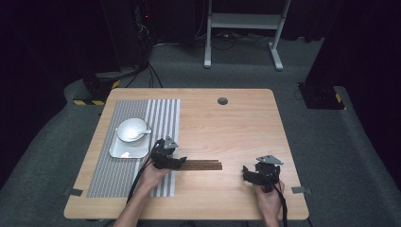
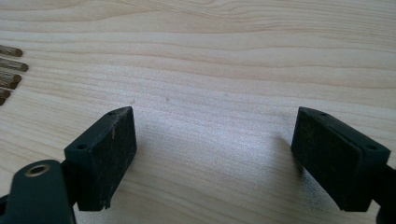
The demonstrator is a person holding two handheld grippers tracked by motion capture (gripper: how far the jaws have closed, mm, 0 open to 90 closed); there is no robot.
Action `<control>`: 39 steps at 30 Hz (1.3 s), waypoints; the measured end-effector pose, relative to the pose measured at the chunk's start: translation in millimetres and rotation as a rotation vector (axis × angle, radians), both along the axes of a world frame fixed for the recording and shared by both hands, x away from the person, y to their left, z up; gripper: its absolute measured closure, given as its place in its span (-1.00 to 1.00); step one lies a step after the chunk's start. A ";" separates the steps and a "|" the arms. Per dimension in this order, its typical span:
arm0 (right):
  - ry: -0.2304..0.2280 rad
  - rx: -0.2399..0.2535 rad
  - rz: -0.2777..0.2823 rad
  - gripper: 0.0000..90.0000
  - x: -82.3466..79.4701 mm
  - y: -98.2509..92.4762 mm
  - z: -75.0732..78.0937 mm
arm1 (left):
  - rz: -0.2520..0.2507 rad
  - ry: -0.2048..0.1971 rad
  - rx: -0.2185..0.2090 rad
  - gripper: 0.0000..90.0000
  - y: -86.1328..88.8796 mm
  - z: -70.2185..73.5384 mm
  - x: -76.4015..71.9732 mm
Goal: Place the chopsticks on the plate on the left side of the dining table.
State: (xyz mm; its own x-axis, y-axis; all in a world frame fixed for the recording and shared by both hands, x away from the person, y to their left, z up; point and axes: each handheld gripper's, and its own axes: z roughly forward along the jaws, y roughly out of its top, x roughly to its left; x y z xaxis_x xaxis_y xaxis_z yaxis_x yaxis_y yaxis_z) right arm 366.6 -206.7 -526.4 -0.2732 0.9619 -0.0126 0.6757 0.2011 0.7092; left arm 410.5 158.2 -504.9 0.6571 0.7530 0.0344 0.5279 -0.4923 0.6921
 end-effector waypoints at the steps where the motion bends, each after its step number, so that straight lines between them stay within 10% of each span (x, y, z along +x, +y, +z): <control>1: -0.001 -0.002 0.002 -0.70 0.1 -0.2 0.0 | -0.003 0.006 0.006 -0.27 -1.2 -1.1 1.4; 39: -0.001 -0.001 0.002 -0.70 0.1 -0.1 0.0 | -0.094 -0.013 0.060 0.11 -20.2 -7.9 15.9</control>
State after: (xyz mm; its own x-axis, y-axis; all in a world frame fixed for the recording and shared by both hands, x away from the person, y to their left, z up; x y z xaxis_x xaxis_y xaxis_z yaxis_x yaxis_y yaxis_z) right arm 366.7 -206.8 -526.4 -0.2747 0.9614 -0.0140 0.6746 0.2031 0.7097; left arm 426.4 138.0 -512.8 0.7239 0.6844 0.0869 0.4685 -0.5802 0.6663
